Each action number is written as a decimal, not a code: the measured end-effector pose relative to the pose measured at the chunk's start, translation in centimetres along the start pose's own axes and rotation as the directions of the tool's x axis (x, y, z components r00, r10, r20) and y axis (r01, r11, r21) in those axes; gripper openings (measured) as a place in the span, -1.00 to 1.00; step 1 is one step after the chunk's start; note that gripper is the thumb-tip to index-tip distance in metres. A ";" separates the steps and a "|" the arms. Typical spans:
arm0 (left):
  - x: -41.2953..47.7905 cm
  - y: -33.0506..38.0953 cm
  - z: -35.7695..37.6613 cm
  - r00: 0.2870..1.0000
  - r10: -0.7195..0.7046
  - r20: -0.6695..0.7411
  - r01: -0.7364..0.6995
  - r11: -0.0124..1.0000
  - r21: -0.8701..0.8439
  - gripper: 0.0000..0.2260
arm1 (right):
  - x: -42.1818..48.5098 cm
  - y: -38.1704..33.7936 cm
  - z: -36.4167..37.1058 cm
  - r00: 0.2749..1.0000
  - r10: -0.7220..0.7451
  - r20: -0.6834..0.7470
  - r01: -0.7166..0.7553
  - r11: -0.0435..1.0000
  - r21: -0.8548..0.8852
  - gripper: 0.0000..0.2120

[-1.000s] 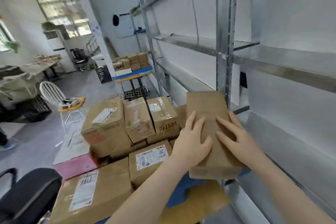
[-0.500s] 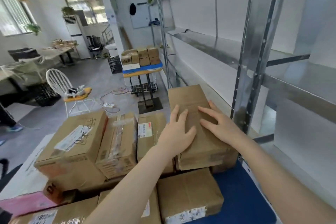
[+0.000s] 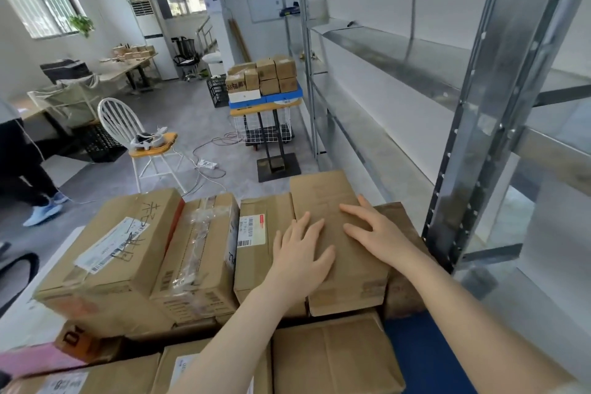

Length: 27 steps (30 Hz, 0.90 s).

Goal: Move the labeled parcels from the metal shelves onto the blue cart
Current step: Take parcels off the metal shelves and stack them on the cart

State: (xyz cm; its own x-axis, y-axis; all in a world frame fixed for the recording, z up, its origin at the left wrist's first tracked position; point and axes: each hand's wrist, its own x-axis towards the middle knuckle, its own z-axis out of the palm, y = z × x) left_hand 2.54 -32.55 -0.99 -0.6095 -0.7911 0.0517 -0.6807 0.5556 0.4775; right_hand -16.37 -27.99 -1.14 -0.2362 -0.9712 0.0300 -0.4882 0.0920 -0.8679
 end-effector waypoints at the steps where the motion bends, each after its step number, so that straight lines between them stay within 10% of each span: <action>1: 0.1 0.0 -0.1 1.000 -0.006 0.003 0.006 1.000 -0.002 -0.47 | 0.2 -0.1 -0.1 1.000 0.003 0.002 -0.003 1.000 -0.003 -0.58; 8: -0.6 3.2 -1.6 0.999 0.044 -0.032 -0.043 0.999 0.018 -0.53 | -4.9 -1.3 -1.7 0.989 0.018 -0.147 -0.018 1.000 0.004 -0.57; 14: -5.4 12.9 0.3 0.880 0.475 -0.012 -0.473 0.874 -0.110 -0.56 | -21.1 0.1 -3.5 0.865 0.170 -0.473 -0.118 0.983 0.137 -0.62; 18: -14.1 19.9 6.1 0.606 0.795 0.030 -0.751 0.585 -0.306 -0.60 | -36.6 1.5 -3.1 0.605 0.362 -0.709 -0.319 0.926 0.200 -0.64; 27: -41.9 32.0 15.9 0.050 0.962 0.267 -0.805 0.197 -0.560 -0.50 | -74.1 -2.7 3.7 -0.130 0.495 -0.859 -0.520 0.704 0.485 -0.65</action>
State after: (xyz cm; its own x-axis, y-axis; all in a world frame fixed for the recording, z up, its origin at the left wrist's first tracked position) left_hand -0.14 22.46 -1.88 -0.7942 0.5635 0.2275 0.5836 0.6029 0.5440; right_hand 5.53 42.92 -2.88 -0.9326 0.3609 -0.0077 0.1863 0.4629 -0.8666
